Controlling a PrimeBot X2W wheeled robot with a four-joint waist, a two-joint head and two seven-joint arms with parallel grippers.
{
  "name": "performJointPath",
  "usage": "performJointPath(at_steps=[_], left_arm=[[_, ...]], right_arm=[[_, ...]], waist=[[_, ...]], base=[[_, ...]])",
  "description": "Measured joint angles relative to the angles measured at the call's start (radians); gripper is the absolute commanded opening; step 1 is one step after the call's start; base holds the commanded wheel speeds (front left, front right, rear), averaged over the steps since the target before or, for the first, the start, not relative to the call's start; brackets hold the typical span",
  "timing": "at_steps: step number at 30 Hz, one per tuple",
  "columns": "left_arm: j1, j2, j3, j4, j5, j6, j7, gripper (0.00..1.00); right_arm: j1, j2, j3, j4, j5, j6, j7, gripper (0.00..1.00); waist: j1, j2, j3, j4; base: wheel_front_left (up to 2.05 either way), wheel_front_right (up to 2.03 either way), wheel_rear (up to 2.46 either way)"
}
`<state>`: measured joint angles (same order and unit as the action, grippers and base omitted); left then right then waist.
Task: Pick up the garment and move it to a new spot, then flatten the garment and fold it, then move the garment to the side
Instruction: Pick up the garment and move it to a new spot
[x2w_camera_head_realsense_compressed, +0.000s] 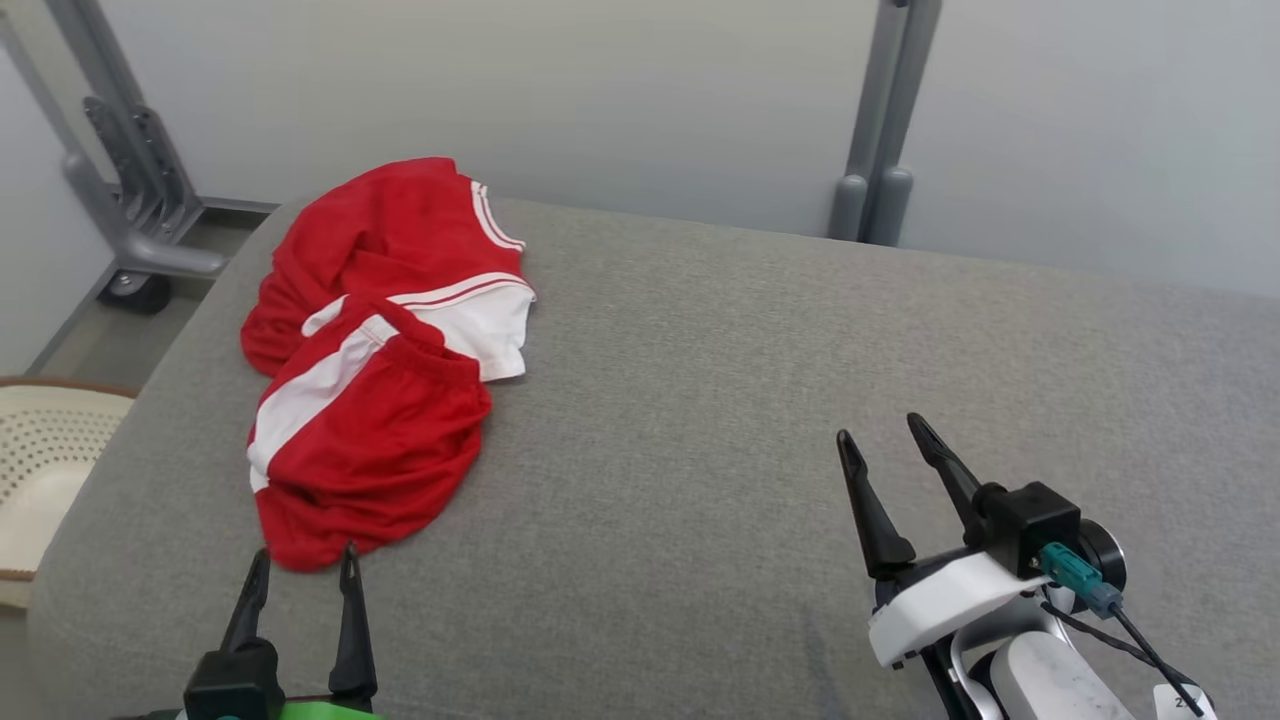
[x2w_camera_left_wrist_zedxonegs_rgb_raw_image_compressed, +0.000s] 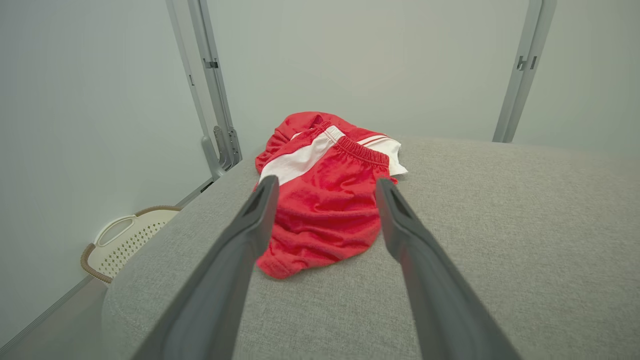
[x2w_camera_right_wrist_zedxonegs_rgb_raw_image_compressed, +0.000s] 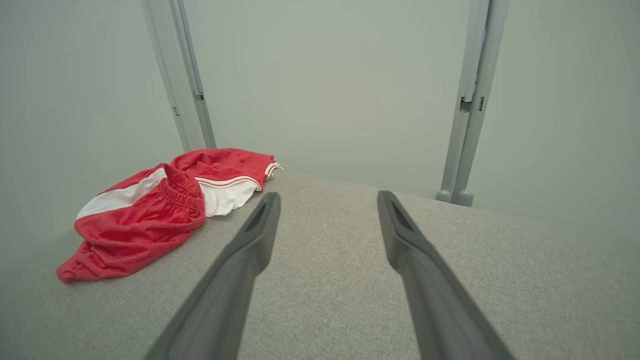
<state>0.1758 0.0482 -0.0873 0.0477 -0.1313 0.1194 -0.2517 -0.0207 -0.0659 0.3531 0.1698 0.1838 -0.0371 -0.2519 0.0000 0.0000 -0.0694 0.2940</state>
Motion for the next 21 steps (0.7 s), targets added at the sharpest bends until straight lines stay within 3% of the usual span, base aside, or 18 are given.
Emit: performJointPath(at_steps=[9,21], left_arm=[[0.013,0.0,0.024,0.002,0.003,0.0,0.0,1.0],[0.019,0.0,0.032,-0.001,-0.008,0.0,0.0,1.0]], right_arm=[[0.004,0.004,0.018,0.007,-0.001,-0.002,0.0,1.0],[0.003,0.004,0.007,0.01,-0.004,0.001,0.0,1.0]], waist=[[0.0,0.0,-0.018,0.103],[0.0,0.0,-0.014,0.06]], base=[[0.0,0.0,0.0],[0.0,0.0,0.0]])
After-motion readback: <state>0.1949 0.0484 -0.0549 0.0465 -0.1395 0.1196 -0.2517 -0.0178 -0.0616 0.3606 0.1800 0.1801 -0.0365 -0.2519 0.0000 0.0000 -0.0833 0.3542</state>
